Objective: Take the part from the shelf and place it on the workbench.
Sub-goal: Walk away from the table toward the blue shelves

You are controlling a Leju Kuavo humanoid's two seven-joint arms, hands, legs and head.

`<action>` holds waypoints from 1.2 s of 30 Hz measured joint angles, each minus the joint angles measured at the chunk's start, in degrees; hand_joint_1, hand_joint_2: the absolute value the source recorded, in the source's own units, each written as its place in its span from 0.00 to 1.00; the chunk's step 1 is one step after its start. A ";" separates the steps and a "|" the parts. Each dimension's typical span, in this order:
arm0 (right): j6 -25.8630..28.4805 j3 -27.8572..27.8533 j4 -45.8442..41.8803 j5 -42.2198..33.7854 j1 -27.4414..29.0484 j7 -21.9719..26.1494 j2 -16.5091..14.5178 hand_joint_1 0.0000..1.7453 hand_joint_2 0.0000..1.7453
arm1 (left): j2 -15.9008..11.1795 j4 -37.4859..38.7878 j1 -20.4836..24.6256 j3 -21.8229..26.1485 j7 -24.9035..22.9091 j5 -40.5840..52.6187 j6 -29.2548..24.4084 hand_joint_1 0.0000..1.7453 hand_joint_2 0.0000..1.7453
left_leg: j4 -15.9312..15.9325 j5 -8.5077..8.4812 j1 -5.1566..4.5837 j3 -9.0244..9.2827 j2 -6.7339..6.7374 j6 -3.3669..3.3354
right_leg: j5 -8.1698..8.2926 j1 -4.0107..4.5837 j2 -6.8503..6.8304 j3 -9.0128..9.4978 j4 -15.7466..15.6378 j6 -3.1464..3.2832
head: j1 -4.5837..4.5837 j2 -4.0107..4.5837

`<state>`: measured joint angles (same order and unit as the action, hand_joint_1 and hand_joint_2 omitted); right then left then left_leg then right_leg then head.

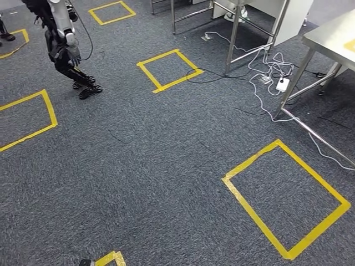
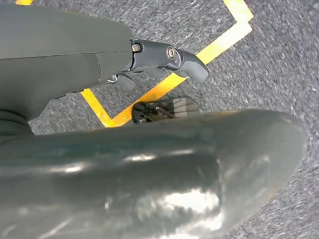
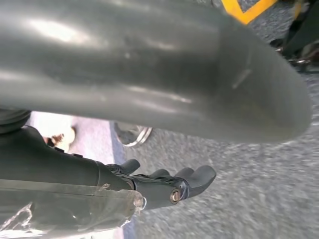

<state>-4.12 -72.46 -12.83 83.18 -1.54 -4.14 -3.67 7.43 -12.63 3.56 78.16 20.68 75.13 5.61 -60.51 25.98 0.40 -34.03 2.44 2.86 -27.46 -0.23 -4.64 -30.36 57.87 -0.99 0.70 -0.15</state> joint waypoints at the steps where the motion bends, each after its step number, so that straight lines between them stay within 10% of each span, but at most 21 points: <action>1: 0.03 0.00 0.00 0.00 -0.10 0.37 0.02 0.00 0.00 | -0.07 0.00 0.15 -0.04 0.00 0.07 -0.08 0.00 0.00 | 2.73 -0.73 -0.15 1.44 0.97 -0.27 | -0.14 0.17 -0.60 0.08 0.07 -0.30 | 0.04 0.00; 5: 0.06 0.00 0.01 -0.22 -0.75 1.33 -0.02 0.00 0.00 | -0.59 0.00 0.10 -0.38 -0.29 0.60 -0.61 0.00 0.00 | 4.44 -1.09 -0.30 1.84 -0.37 -1.51 | -0.64 0.24 -1.87 0.47 0.12 -1.51 | 0.26 0.00; 11: -0.03 0.00 0.21 -0.28 -0.76 1.74 -0.42 0.00 0.00 | -1.58 0.00 0.30 -0.57 -0.99 0.61 -1.05 0.00 0.00 | 4.59 -1.61 -0.05 1.55 -4.39 -2.55 | -8.37 -0.12 4.42 -7.25 16.83 -2.17 | 0.57 0.00; 15: -0.25 0.68 0.26 1.45 -0.77 1.24 -0.77 0.00 0.00 | -1.84 0.00 0.16 -0.56 -1.20 -0.01 -1.04 0.00 0.00 | 4.44 -1.89 0.02 1.47 -7.60 -1.98 | -1.56 -0.51 7.34 -2.38 5.46 -1.77 | 0.76 0.00; 18: -0.37 1.04 0.39 1.84 -0.83 0.94 -1.08 0.00 0.00 | -2.14 0.00 0.25 -0.55 -1.20 -0.23 -1.04 0.00 0.00 | 4.42 -2.31 0.13 0.86 -9.54 -0.90 | -0.26 -0.61 9.79 -0.25 0.46 -1.34 | 0.81 0.00; 21: -0.43 1.47 0.46 2.18 -0.93 0.31 -1.28 0.00 0.00 | -2.36 0.00 -0.02 -0.55 -0.88 -0.53 -1.00 0.00 0.00 | 3.83 -2.10 0.38 -0.09 -9.25 0.06 | 0.34 -0.45 7.62 -0.11 0.10 -0.18 | 0.68 0.00; 24: -0.46 2.21 0.49 2.86 -0.82 -0.76 -1.36 0.00 0.00 | -2.40 0.00 0.25 -0.56 0.07 -1.08 -0.57 0.00 0.00 | -4.83 3.00 0.09 -4.42 -4.47 0.42 | 0.68 -0.33 5.02 -0.13 -0.36 0.56 | 0.22 0.00; 28: -0.45 2.51 0.50 3.07 -0.67 -1.27 -1.36 0.00 0.00 | -2.57 0.00 0.39 -0.55 0.45 -1.36 -0.39 0.00 0.00 | -12.72 5.40 0.13 -8.00 -3.29 0.67 | 0.60 -0.10 2.15 -0.26 -0.34 0.67 | 0.19 0.00; 32: -0.46 2.56 0.50 3.08 -0.71 -1.28 -1.36 0.00 0.00 | -2.63 0.00 0.33 -0.55 0.46 -1.37 -0.37 0.00 0.00 | -11.39 4.35 0.13 -7.25 -3.17 0.66 | 0.58 -0.10 1.67 -0.25 -0.33 0.63 | 0.19 0.00; 36: -0.47 3.34 0.50 3.65 -1.10 -0.64 -1.36 0.00 0.00 | -2.80 0.00 0.54 -0.50 -0.05 -1.62 -0.60 0.00 0.00 | 3.33 -1.44 -0.19 0.97 0.45 -0.61 | -0.31 0.42 -2.01 0.50 -0.10 -0.74 | 0.38 0.00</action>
<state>-4.59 -69.12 -12.33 86.83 -2.64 -4.79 -5.03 4.62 -12.63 4.10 77.66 20.63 73.51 5.02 -57.18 24.54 0.20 -33.07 2.89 2.25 -27.76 0.18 -6.66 -29.85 57.76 -1.73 1.09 -0.15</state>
